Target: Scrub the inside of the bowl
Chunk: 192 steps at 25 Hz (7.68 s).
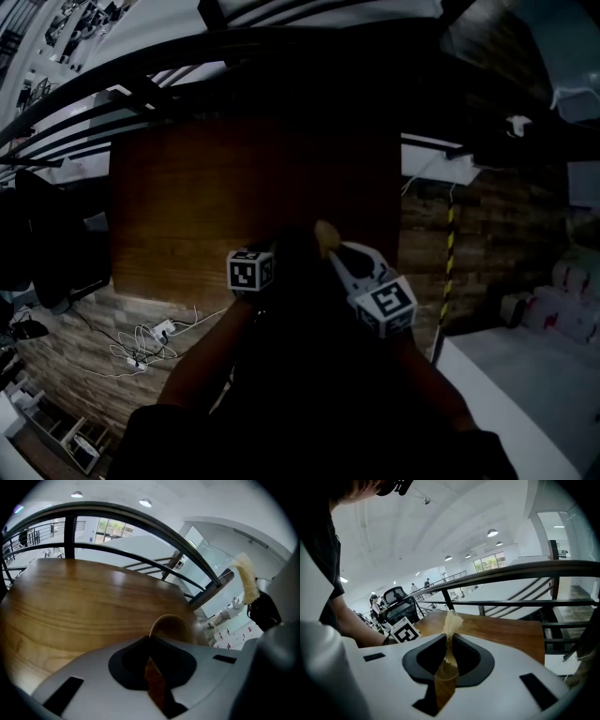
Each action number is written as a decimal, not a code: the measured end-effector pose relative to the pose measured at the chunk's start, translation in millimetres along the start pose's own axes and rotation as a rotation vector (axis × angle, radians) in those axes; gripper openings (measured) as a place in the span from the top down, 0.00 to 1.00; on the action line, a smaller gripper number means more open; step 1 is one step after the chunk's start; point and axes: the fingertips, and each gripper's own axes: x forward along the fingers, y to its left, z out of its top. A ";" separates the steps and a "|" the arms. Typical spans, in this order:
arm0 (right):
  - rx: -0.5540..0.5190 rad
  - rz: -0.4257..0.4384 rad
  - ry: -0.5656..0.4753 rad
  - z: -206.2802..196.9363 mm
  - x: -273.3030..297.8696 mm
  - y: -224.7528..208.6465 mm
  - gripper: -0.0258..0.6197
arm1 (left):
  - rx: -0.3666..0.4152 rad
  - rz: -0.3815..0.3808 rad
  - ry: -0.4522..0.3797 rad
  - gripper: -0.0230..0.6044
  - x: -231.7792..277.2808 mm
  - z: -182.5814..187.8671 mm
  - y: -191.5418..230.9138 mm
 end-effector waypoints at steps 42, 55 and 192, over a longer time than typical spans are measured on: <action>-0.952 -0.307 0.230 28.8 24.3 226.5 0.89 | 0.211 -0.121 -0.483 0.95 -292.6 12.0 -42.1; -0.996 -0.059 0.369 -5.1 18.9 270.2 0.89 | 0.320 -0.044 -0.542 0.96 -315.9 16.6 -28.5; -0.769 0.280 0.076 38.7 -73.0 328.1 0.89 | 0.329 -0.267 -0.624 0.96 -374.2 24.9 -66.2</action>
